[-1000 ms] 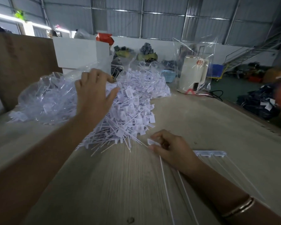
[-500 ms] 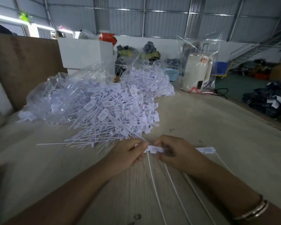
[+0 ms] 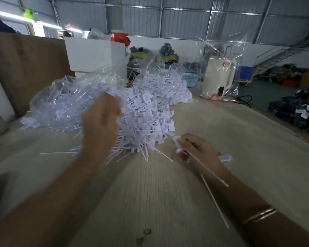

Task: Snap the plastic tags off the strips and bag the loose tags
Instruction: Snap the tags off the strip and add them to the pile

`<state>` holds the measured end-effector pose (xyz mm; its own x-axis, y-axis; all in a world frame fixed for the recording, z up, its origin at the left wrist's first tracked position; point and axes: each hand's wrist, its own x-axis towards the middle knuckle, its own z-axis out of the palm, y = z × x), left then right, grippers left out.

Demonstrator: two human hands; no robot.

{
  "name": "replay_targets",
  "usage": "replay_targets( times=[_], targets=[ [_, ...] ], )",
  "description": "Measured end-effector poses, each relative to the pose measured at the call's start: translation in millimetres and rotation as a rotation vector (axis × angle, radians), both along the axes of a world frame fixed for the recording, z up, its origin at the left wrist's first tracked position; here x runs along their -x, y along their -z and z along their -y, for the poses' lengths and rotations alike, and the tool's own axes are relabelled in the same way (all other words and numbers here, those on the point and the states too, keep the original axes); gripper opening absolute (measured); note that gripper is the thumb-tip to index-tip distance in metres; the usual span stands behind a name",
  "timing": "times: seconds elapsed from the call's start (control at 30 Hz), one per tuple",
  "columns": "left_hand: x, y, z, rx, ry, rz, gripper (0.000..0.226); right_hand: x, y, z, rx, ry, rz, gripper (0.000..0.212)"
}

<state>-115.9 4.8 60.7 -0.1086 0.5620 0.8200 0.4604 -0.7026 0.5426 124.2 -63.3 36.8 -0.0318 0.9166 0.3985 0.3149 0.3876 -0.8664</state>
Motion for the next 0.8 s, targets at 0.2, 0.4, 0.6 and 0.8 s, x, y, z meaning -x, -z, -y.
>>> replay_targets(
  times=[0.2, 0.4, 0.6, 0.8],
  targets=[
    [36, -40, -74, 0.052, -0.309, -0.371, 0.045, 2, 13, -10, -0.062, 0.033, 0.302, 0.018],
    [22, -31, -65, 0.17, -0.627, -0.519, 0.05, 3, 18, -7, -0.097, 0.015, 0.436, 0.013],
    [-35, -24, 27, 0.131, 0.037, -0.565, 0.044, 16, 13, -2, -0.249, 0.071, 0.444, 0.028],
    [-52, 27, 48, 0.579, 0.38, -0.454, 0.045, 15, 3, 13, -0.192, -0.094, 0.468, 0.03]
  ],
)
